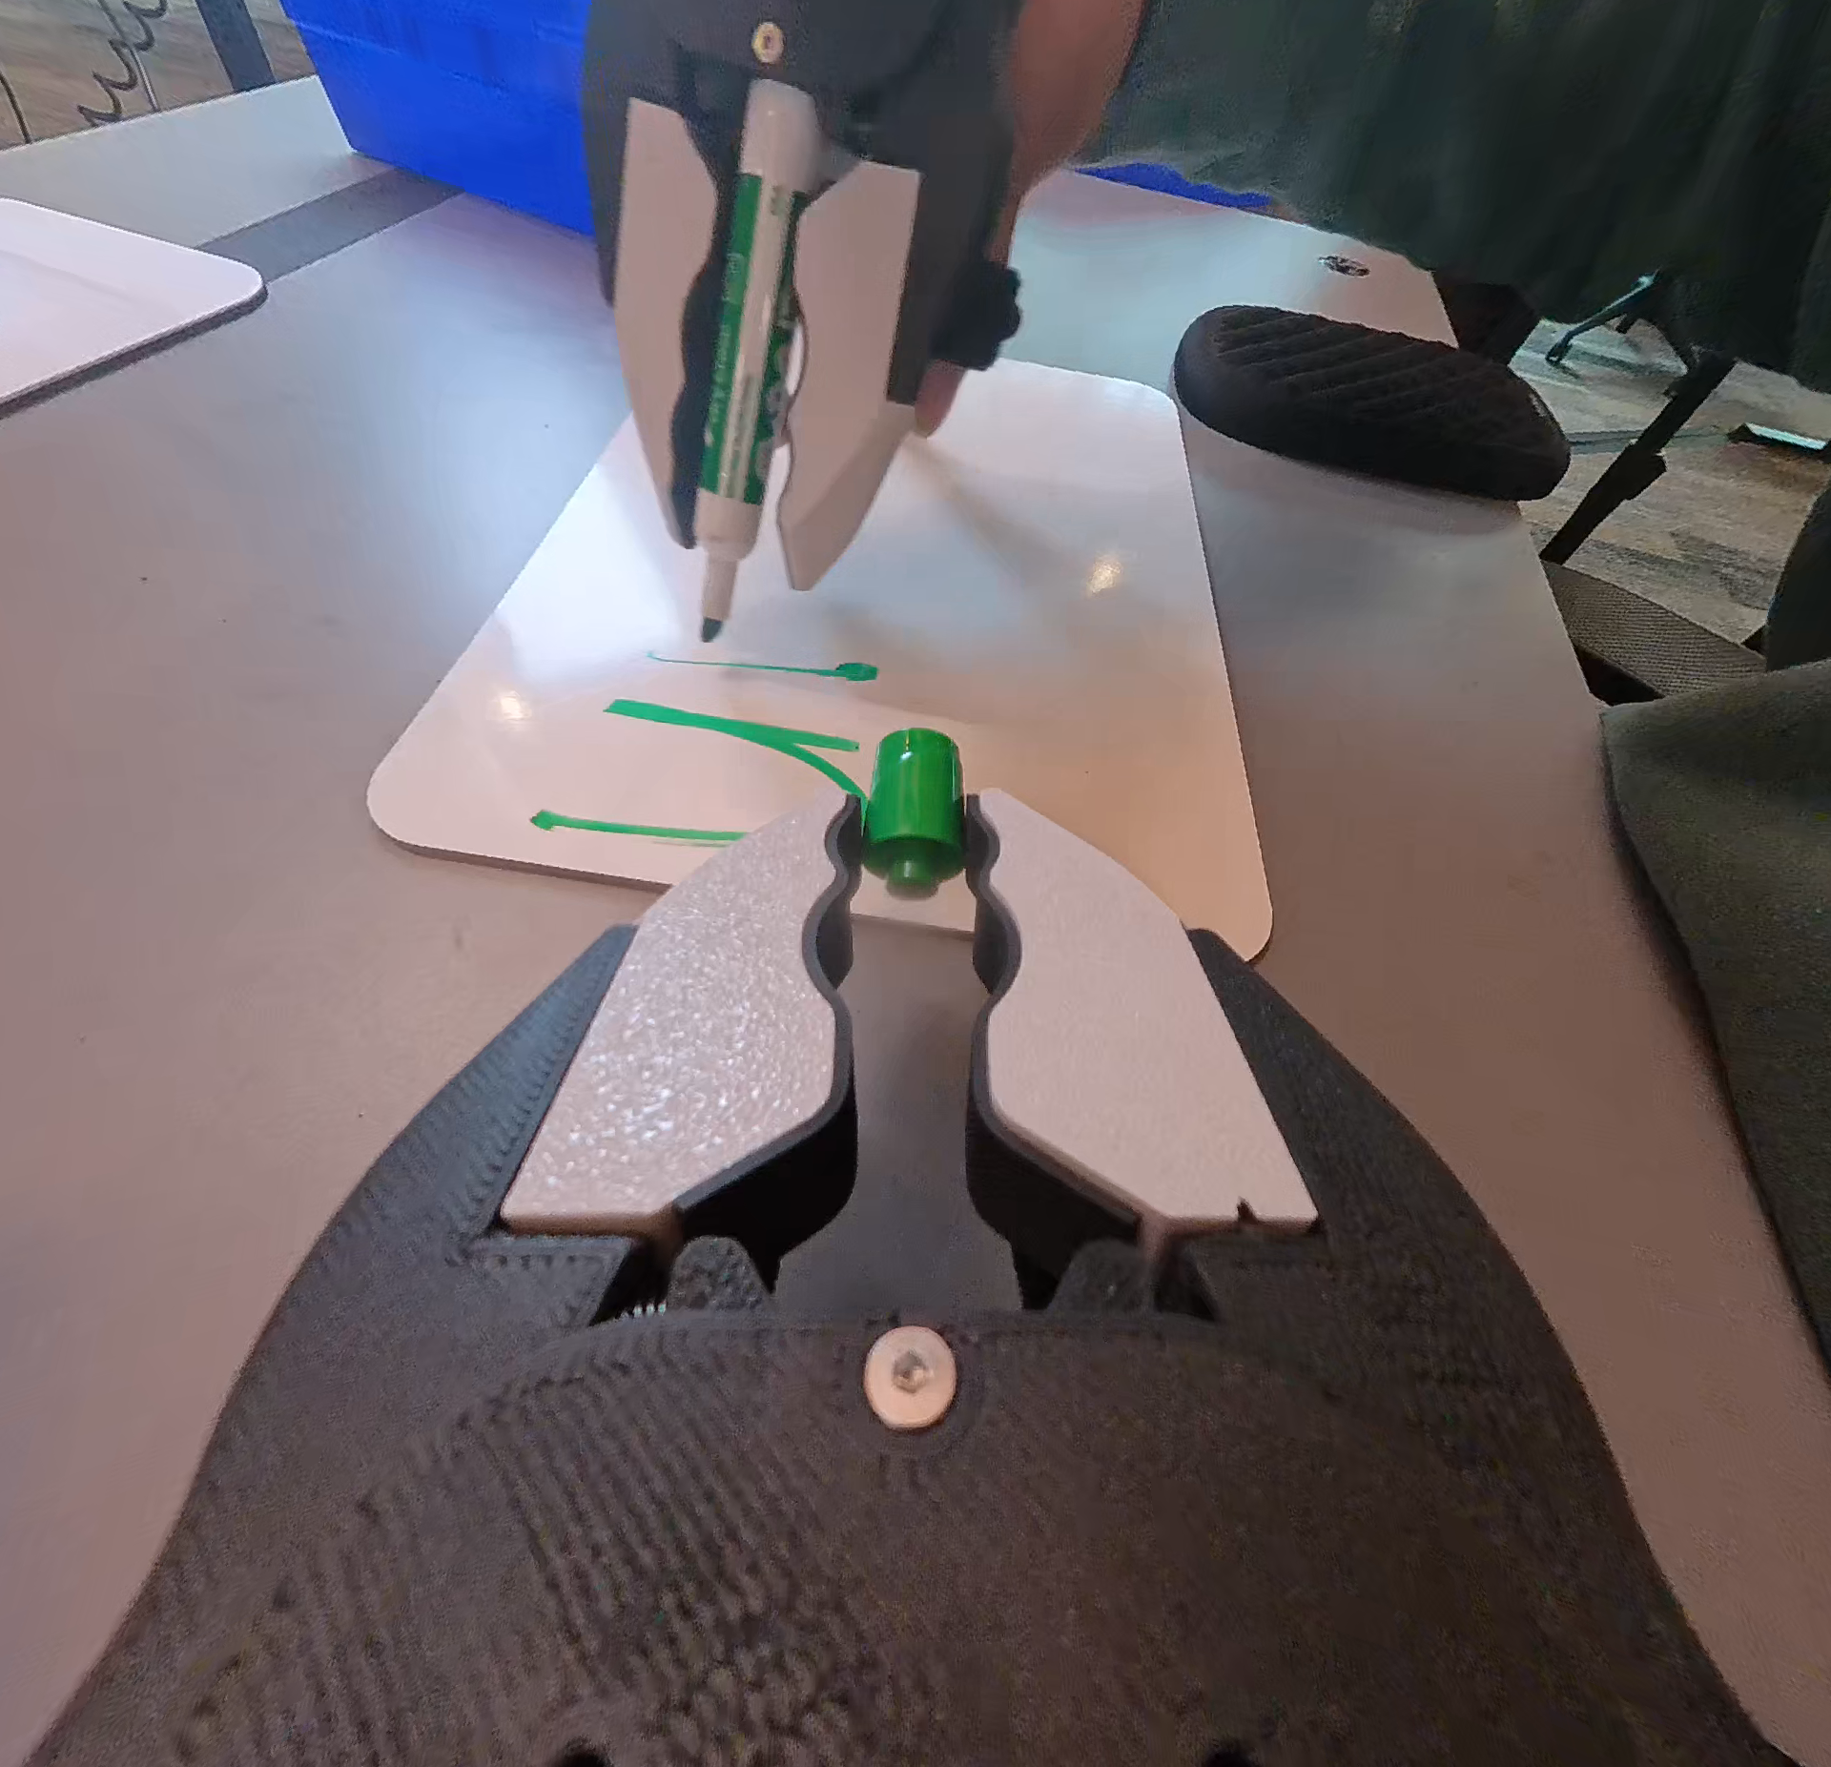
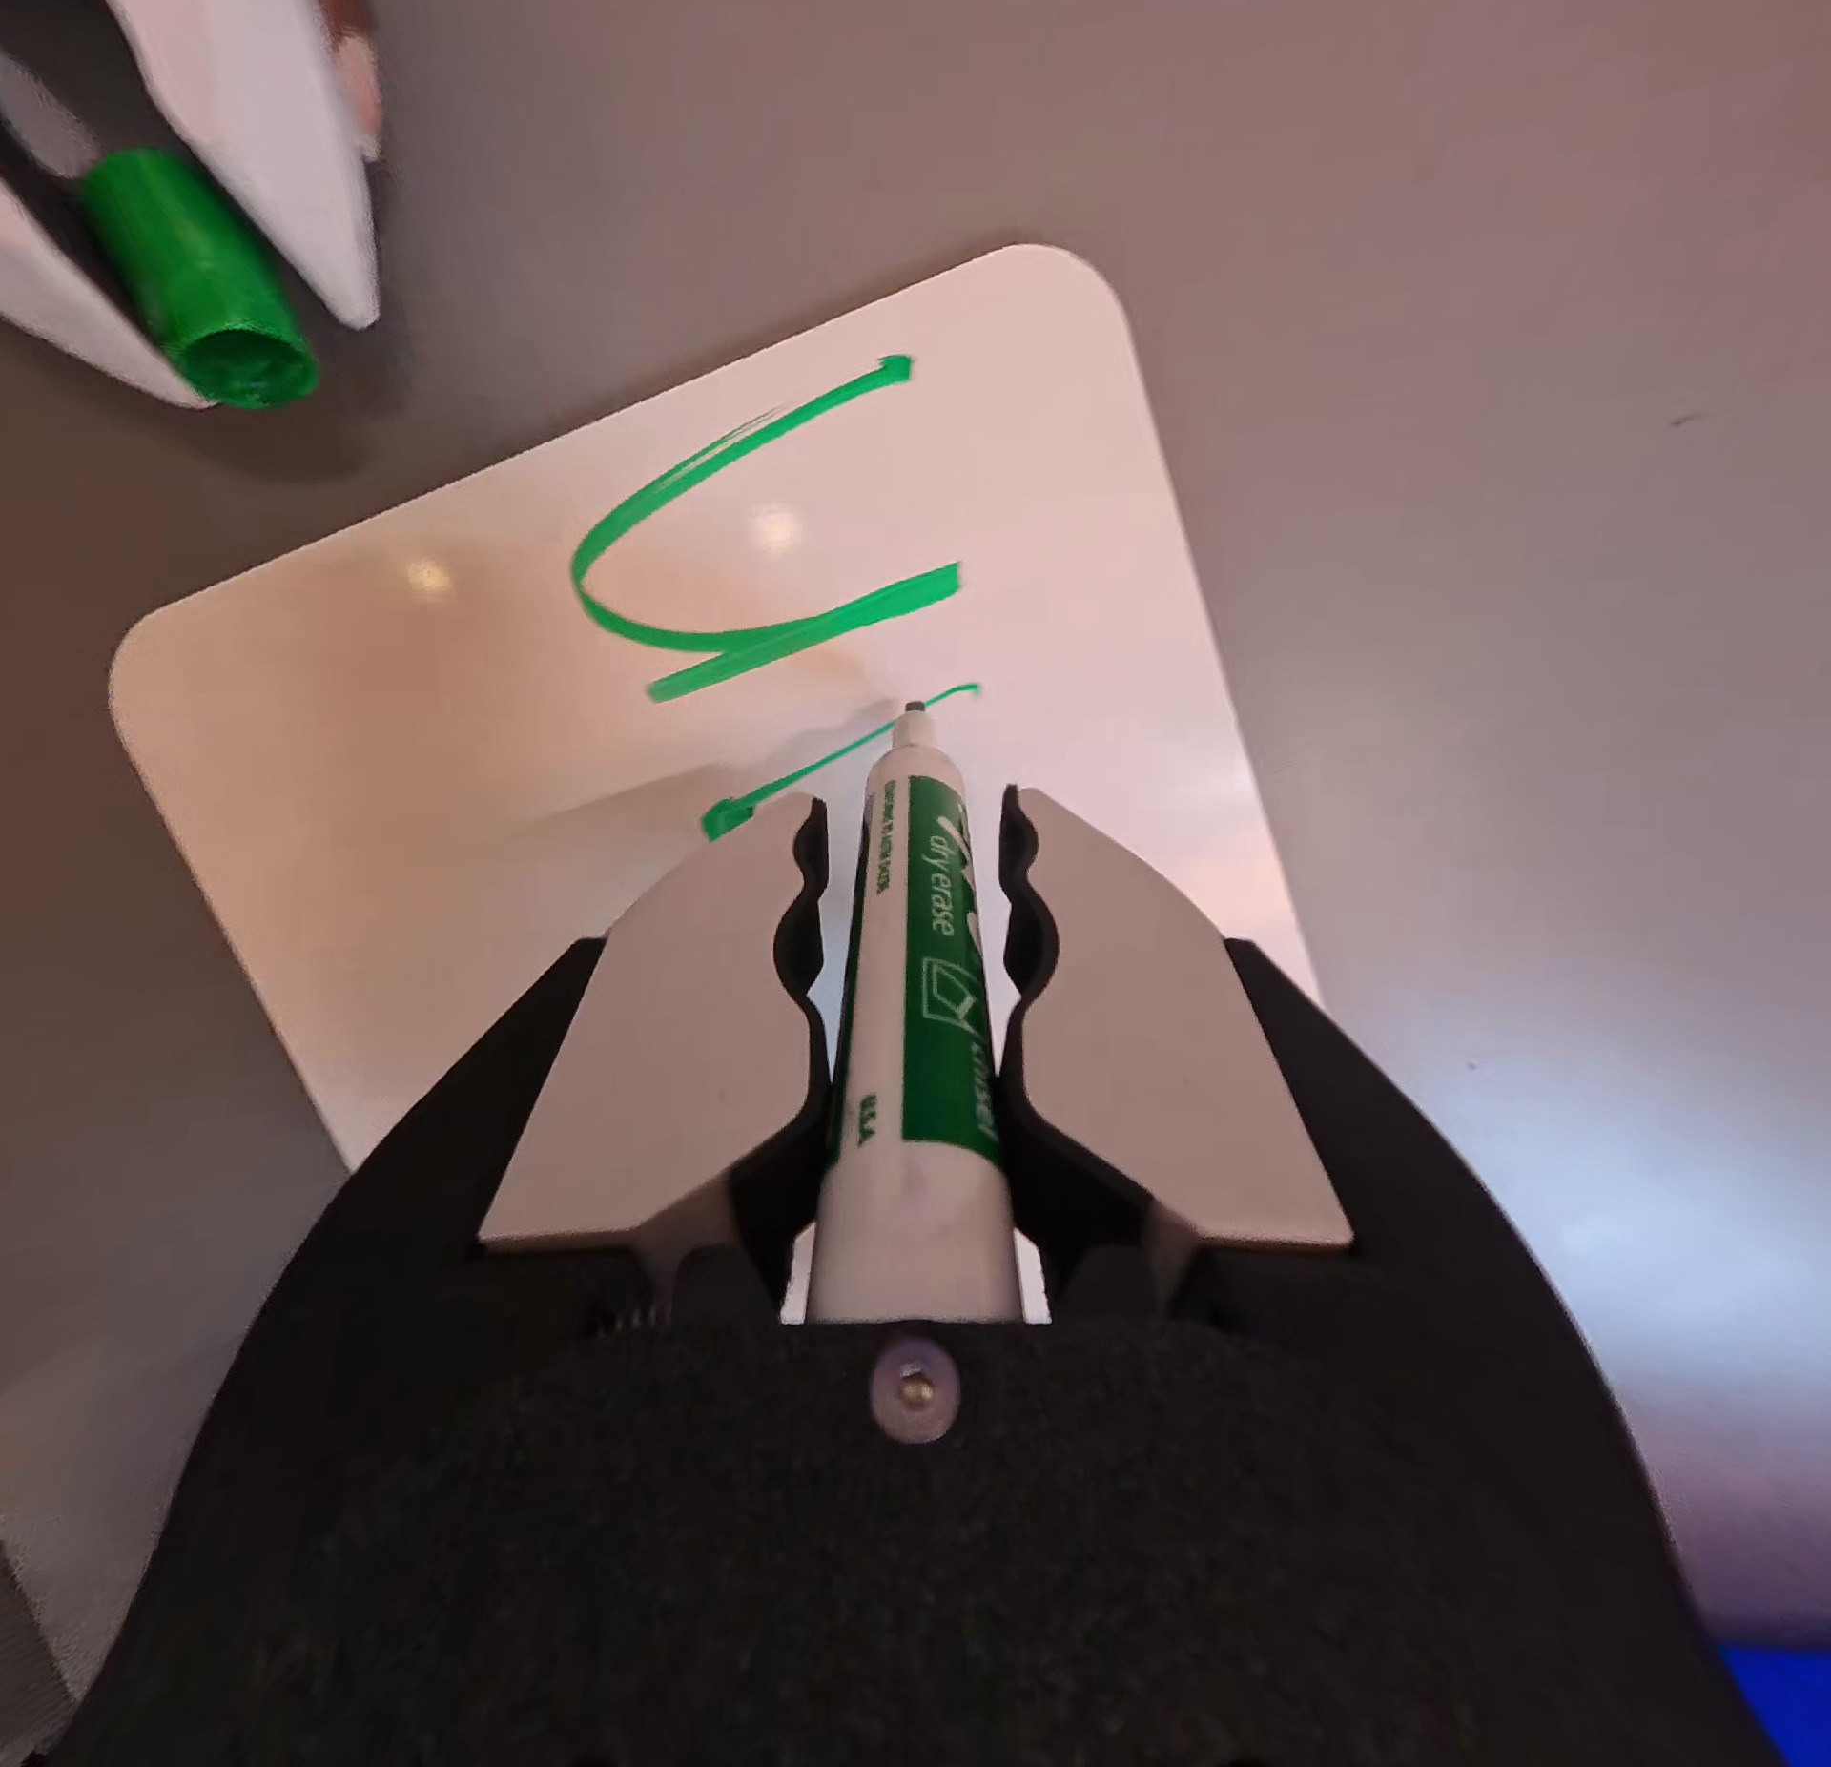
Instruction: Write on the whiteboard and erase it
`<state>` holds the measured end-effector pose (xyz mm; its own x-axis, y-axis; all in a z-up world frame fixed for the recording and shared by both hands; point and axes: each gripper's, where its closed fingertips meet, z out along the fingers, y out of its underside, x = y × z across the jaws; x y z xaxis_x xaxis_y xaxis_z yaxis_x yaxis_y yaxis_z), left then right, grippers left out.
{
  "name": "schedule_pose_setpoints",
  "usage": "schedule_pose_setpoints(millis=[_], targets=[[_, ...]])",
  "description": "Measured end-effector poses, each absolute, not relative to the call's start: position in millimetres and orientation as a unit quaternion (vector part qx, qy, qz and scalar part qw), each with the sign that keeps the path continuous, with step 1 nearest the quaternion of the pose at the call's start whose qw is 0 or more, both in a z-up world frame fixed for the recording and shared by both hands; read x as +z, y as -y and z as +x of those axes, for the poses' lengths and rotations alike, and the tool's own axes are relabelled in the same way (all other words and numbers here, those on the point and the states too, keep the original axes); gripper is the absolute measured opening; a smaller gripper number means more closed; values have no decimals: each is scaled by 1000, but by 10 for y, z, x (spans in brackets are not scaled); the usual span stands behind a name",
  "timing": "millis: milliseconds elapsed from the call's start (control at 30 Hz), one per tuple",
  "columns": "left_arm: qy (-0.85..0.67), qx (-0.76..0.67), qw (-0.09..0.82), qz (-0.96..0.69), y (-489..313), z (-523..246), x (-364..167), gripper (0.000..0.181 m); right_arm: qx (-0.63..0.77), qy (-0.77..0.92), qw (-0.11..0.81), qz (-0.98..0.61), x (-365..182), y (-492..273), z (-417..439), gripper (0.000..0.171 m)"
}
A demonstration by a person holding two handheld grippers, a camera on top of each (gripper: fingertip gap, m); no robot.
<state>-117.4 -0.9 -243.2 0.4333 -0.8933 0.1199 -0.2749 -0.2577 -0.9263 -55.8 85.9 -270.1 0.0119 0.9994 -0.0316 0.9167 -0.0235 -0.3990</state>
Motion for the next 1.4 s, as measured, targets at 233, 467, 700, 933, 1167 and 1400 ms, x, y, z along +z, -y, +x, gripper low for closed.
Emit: schedule_pose_setpoints(millis=[233,467,700,933,1167,1400], targets=[[-405,-344,453,-716,9,-1178,-2425,20,150,682,134,-703,-2781,-1006,-658,34],[-406,-345,452,-716,16,-1172,-2429,20,126,696,114,-697,-2790,-973,-625,33],[-410,-342,452,-715,27,-1161,-2433,20,118,710,88,-688,-2786,-727,-494,33],[-413,-340,452,-714,34,-1152,-2438,20,117,719,72,-681,-2782,-412,-312,33],[-413,-340,451,-714,37,-1148,-2439,20,114,711,87,-688,-2787,-555,-313,33],[-410,-344,450,-715,33,-1152,-2437,20,105,683,119,-713,-2794,-1103,-353,33]])
